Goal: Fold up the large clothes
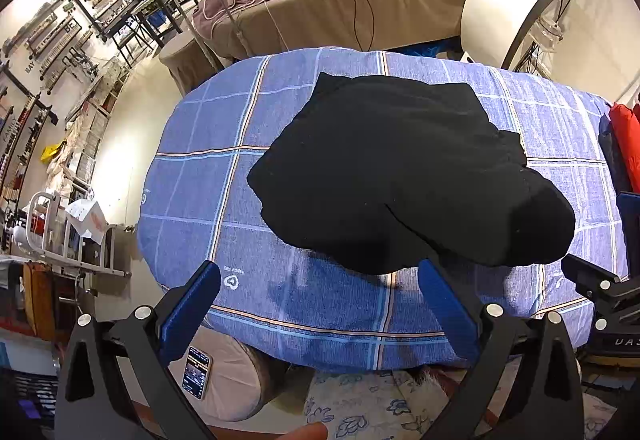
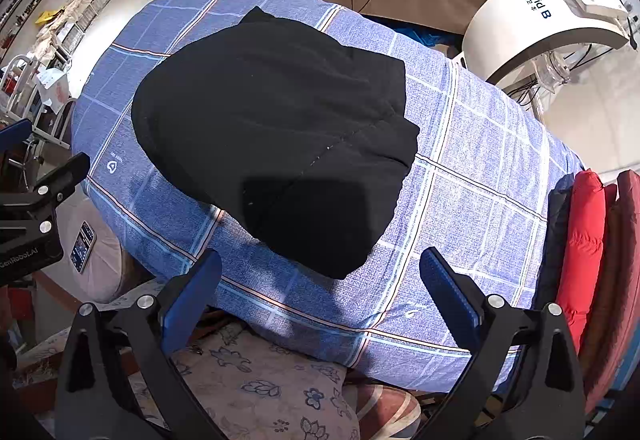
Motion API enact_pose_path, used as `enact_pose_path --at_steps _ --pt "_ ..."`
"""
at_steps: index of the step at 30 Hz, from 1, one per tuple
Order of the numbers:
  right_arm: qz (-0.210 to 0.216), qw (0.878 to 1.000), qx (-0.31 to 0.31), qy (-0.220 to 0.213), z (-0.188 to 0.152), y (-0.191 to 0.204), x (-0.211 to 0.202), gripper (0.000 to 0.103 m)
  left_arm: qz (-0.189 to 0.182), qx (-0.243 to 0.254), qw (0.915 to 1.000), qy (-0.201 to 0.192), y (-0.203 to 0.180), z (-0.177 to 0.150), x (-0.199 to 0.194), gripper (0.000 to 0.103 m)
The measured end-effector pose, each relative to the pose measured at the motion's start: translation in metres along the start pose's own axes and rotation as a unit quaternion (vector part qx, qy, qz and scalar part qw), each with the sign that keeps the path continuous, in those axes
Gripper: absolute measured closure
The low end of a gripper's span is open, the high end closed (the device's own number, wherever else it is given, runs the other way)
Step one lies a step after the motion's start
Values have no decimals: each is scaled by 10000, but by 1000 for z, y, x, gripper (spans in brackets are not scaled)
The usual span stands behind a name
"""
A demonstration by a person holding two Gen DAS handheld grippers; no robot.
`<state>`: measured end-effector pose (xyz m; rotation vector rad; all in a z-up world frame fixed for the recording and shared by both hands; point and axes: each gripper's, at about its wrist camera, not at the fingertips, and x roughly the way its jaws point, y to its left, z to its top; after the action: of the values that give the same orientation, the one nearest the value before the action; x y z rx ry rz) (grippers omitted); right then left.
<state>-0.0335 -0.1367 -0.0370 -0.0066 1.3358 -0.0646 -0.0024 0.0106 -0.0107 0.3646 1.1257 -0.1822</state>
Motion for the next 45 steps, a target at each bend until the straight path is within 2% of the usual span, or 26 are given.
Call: enact_pose_path --at_steps 12,45 --pt "62 10000 36 -4 -1 0 1 5 27 -59 9999 156 0 -3 5 6" --pt "186 9998 58 34 -2 -4 5 5 -32 -118 9997 229 -2 -5 9 6"
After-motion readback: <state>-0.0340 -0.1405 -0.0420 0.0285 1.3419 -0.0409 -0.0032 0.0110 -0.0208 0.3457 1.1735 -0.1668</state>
